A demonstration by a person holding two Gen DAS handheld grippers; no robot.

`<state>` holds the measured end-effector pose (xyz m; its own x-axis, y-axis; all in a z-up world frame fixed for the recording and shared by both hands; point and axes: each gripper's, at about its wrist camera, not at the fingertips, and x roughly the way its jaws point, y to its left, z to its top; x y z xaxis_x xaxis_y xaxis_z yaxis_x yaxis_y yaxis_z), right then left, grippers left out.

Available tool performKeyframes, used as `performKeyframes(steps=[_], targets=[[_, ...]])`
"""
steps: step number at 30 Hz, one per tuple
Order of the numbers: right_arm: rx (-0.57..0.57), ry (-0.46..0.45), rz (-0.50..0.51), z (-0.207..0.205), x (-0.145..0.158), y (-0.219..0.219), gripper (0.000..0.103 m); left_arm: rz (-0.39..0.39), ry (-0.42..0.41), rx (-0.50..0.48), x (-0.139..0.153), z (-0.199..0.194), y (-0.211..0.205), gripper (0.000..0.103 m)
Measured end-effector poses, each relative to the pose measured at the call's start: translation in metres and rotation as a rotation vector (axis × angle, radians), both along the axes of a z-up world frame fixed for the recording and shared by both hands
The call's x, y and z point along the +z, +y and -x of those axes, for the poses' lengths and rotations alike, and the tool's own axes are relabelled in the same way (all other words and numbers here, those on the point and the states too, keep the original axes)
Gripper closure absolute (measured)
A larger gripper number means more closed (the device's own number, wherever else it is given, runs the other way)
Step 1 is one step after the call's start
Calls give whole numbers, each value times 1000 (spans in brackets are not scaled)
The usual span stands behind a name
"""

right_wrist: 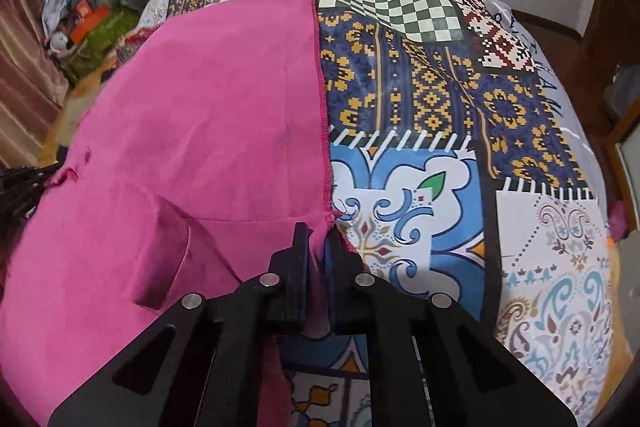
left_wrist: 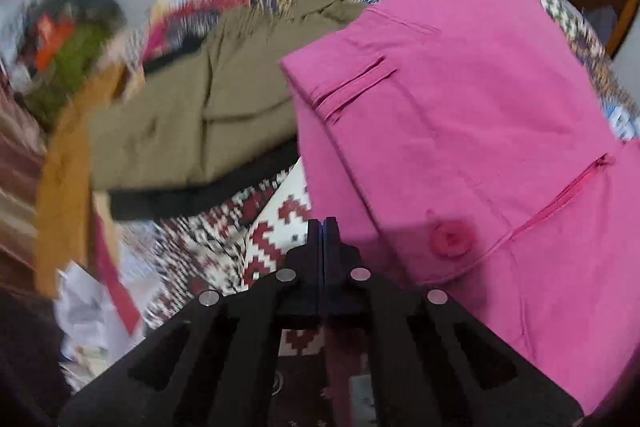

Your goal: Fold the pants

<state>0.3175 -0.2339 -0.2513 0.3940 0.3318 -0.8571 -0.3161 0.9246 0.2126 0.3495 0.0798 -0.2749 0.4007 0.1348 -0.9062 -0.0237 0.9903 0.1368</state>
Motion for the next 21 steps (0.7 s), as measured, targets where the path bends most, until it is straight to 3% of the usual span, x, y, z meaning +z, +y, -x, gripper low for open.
performKeyframes(steps=[5, 8, 9, 10, 11, 13, 18, 21], targets=[[-17, -46, 50, 2, 23, -5, 92, -19, -86, -33, 36, 18, -1, 100], [-71, -74, 25, 9, 48, -14, 79, -18, -109, -68, 53, 25, -11, 91], [-71, -88, 6, 14, 58, -16, 69, -6, -118, -83, 58, 29, -16, 87], [-59, -107, -10, 19, 68, -15, 57, 6, -122, -92, 60, 32, -20, 75], [-49, -131, -15, 25, 76, -12, 51, 20, -125, -101, 62, 34, -24, 57], [-28, -188, -16, 36, 91, -6, 34, 49, -143, -121, 64, 40, -33, 40], [21, -195, 18, 41, 86, 16, 31, 2, -125, -142, 50, 45, -53, 34], [33, -171, 51, 37, 70, 23, 31, 23, -98, -118, 40, 44, -47, 27]])
